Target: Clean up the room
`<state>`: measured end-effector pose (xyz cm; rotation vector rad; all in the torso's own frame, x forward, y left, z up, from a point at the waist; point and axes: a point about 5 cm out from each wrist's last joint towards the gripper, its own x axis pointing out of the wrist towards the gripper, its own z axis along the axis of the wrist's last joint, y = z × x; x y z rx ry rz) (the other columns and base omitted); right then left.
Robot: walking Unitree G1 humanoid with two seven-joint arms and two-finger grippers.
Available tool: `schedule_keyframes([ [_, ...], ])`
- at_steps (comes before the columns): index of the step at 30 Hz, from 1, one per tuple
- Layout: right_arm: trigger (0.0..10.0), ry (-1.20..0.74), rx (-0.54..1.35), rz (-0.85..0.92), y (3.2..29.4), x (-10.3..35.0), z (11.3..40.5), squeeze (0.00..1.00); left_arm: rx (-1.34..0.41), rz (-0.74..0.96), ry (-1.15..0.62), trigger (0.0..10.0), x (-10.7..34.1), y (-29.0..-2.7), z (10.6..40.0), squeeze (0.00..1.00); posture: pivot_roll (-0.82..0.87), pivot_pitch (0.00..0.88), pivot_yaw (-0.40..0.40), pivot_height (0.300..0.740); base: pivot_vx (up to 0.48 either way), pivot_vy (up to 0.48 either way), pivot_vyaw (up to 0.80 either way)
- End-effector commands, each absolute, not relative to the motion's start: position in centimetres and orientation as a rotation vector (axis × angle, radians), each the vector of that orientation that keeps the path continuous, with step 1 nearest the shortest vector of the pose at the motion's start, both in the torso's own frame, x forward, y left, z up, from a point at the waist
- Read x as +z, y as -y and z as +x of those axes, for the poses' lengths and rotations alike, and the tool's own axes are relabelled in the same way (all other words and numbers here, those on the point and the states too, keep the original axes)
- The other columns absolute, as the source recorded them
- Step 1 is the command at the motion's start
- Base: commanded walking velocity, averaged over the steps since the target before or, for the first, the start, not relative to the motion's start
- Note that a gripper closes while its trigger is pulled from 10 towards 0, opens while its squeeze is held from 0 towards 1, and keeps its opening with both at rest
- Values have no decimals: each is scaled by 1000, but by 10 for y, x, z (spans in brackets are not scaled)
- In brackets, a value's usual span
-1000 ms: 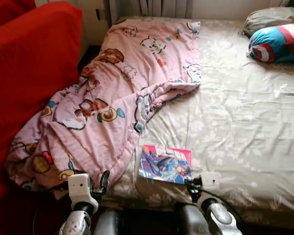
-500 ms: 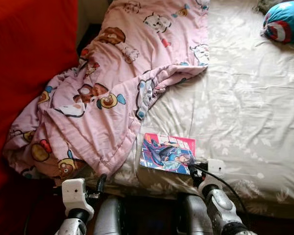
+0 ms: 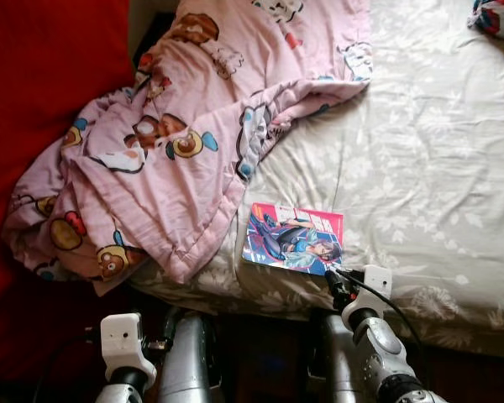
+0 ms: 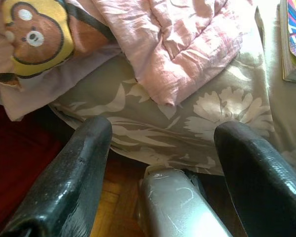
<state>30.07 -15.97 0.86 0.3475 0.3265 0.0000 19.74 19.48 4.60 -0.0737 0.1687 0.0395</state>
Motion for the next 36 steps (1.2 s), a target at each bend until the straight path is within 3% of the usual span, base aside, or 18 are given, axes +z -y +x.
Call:
schedule_keyframes([
  [1, 10000, -336, -2, 380, 158, 6, 298, 0, 52, -52, -206, 10000, 42, -200, 189, 0, 124, 360, 76, 583, 0, 0, 0],
  [11, 10000, -341, 6, 631, 163, 1, 295, 0, 37, -34, -222, 10000, 44, -199, 185, 0, 139, 359, 84, 583, 0, 0, 0],
  [13, 10000, -333, 33, 763, 161, -1, 292, 0, 32, -29, -222, 10000, 45, -199, 185, 0, 142, 359, 87, 583, 0, 0, 0],
  [20, 10000, -381, 78, 885, 152, -10, 283, 0, 26, -20, -227, 10000, 45, -200, 186, 0, 154, 355, 95, 583, 0, 0, 0],
  [28, 10000, -480, 111, 869, 140, -21, 272, 0, 24, -10, -235, 10000, 44, -202, 184, 0, 155, 350, 99, 583, 0, 0, 0],
  [36, 10000, -475, 30, 864, 147, -26, 268, 0, 12, -2, -242, 10000, 42, -201, 187, 0, 150, 342, 101, 583, 0, 0, 0],
])
